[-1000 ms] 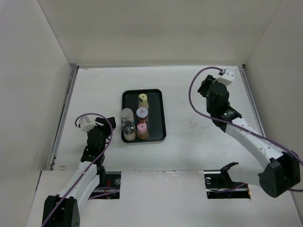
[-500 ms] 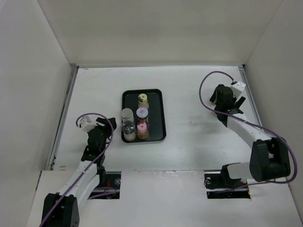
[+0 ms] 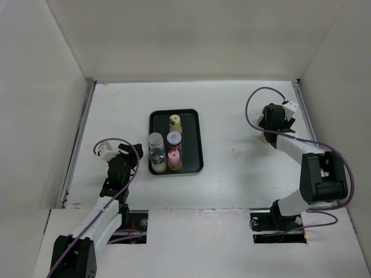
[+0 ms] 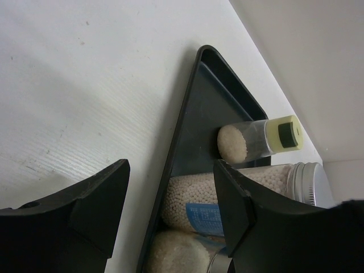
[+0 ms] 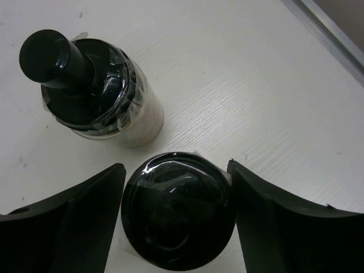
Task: Organize the condiment bottles
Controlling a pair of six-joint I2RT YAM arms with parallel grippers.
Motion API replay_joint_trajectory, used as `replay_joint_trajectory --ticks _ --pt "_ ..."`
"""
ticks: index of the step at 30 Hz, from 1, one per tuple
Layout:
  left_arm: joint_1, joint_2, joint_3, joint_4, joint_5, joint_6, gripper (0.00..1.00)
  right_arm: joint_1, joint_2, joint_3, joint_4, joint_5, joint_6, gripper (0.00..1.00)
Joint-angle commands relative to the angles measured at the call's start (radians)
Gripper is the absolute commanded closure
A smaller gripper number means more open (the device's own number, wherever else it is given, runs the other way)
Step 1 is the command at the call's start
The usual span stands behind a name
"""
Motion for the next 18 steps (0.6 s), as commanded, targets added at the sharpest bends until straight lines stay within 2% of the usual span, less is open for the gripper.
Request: replay_joint_trajectory --ticks 1,4,8,14,18 --pt "-0.001 -0.006 0.005 0.055 -0.010 0.009 0.41 0.004 0.005 0.030 0.083 -0.028 0.019 0.29" --pt "0.002 -0.003 0.007 0.050 -0.001 0.008 0.41 0.073 -0.007 0.004 0.103 -0.026 0.022 0.44" --pt "0.002 -0.006 0.005 0.055 -0.008 0.011 0.41 0.222 -0.079 -0.021 0.099 0.029 0.013 0.52" --pt "0.007 -0.005 0.005 0.055 -0.005 0.011 0.41 0.479 -0.150 0.025 0.069 0.046 -0.027 0.54" --pt "0.011 -0.004 0.004 0.055 0.005 0.006 0.41 0.604 -0.098 0.097 0.095 0.023 -0.036 0.53"
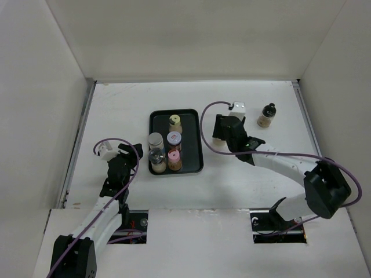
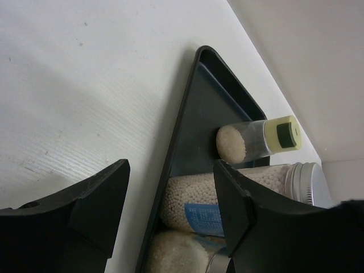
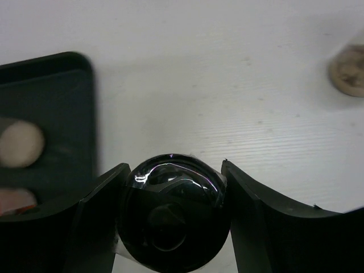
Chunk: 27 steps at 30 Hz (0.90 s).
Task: Organize the condiment bottles
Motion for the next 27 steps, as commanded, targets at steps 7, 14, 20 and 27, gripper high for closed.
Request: replay_joint_trajectory --ticks 7,14,20,27 --pt "0.015 -0.021 0.000 0.041 0.006 0.006 0.41 0.166 0.195 0.294 0.114 -0.038 -0.052 0.53" --pt "0.018 -0.028 -0.003 0.033 0.009 0.006 0.41 0.208 0.350 0.410 0.114 -0.062 -0.065 0.53" --pt "0.018 -0.018 -0.001 0.040 0.007 0.006 0.41 0.217 0.436 0.437 0.119 -0.070 -0.051 0.50" --pt "0.020 -0.014 0.000 0.043 0.009 0.006 0.41 0.218 0.441 0.414 0.109 -0.045 -0.032 0.23"
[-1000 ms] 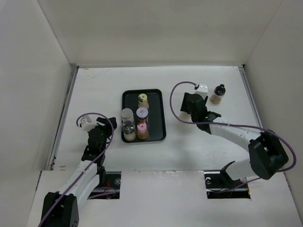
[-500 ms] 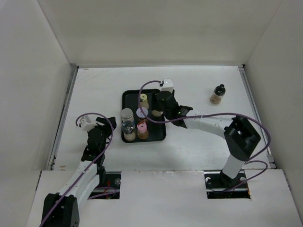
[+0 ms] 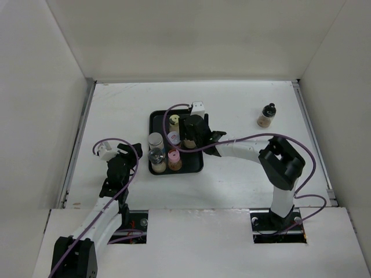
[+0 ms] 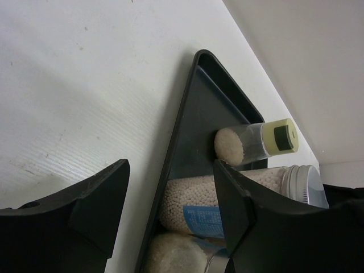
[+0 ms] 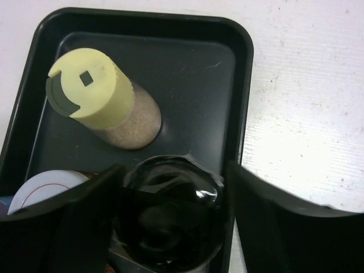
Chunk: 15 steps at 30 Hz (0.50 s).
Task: Organize the condiment bottles
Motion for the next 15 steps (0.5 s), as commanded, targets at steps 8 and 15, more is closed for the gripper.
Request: replay_joint_trajectory --ticks 8,15 --pt "0.004 0.012 0.007 0.044 0.008 0.006 0.41 -0.008 -0.151 -0.017 0.063 -0.002 0.032 0.01" --pt "0.010 -0.011 -0.001 0.033 0.012 0.004 0.41 -0.262 -0.354 -0.159 0.100 -0.048 0.062 0.09"
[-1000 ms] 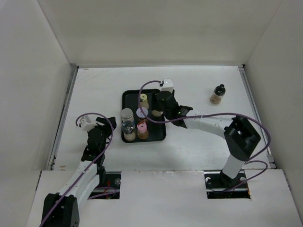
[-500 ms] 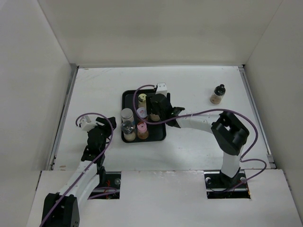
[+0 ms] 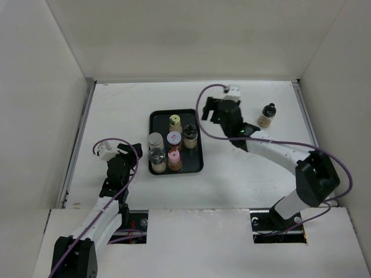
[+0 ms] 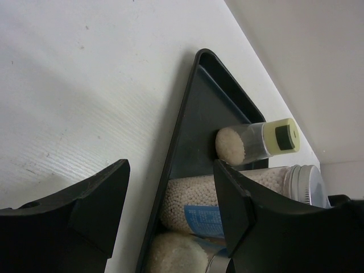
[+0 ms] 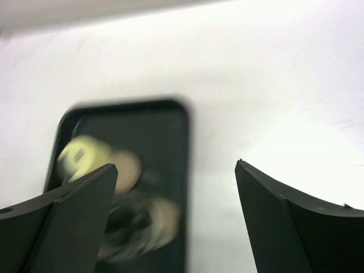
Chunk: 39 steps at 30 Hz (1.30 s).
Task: Organize the condiment bottles
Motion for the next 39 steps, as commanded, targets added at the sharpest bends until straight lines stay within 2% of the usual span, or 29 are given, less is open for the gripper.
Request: replay_joint_trajectory --ticks 1,5,9,14,19,22,25,28,32,39 --pt "0.009 -0.020 -0.003 0.034 0.013 0.004 0.41 -0.177 -0.108 -0.065 0.062 0.013 0.023 0.10" --pt "0.001 0.003 0.004 0.043 0.008 0.006 0.41 -0.377 -0.147 -0.109 0.029 0.108 0.002 0.05" --pt "-0.002 0.011 0.002 0.051 0.002 0.006 0.41 -0.543 -0.086 -0.067 -0.005 0.118 -0.027 0.01" --pt "-0.003 0.018 0.000 0.060 0.004 0.006 0.41 -0.626 0.055 0.064 -0.099 0.041 -0.050 0.01" --pt "-0.003 0.019 0.000 0.060 0.008 0.007 0.41 -0.643 0.172 0.127 -0.111 0.032 -0.054 0.02" --pt "-0.008 0.025 0.005 0.060 0.001 0.009 0.41 -0.643 0.201 0.133 -0.091 0.026 -0.054 0.06" --pt "-0.005 0.026 0.004 0.060 0.007 0.007 0.41 -0.646 0.223 0.142 -0.087 0.021 -0.055 0.15" --pt "-0.009 0.028 0.007 0.060 0.001 0.009 0.41 -0.644 0.223 0.122 -0.082 0.032 -0.046 0.34" --pt "-0.008 0.022 0.004 0.060 0.001 0.006 0.41 -0.621 0.160 0.067 -0.067 0.046 -0.031 0.48" --pt "-0.012 0.035 0.004 0.071 0.005 0.003 0.41 -0.424 -0.079 -0.055 -0.056 0.078 -0.009 0.51"
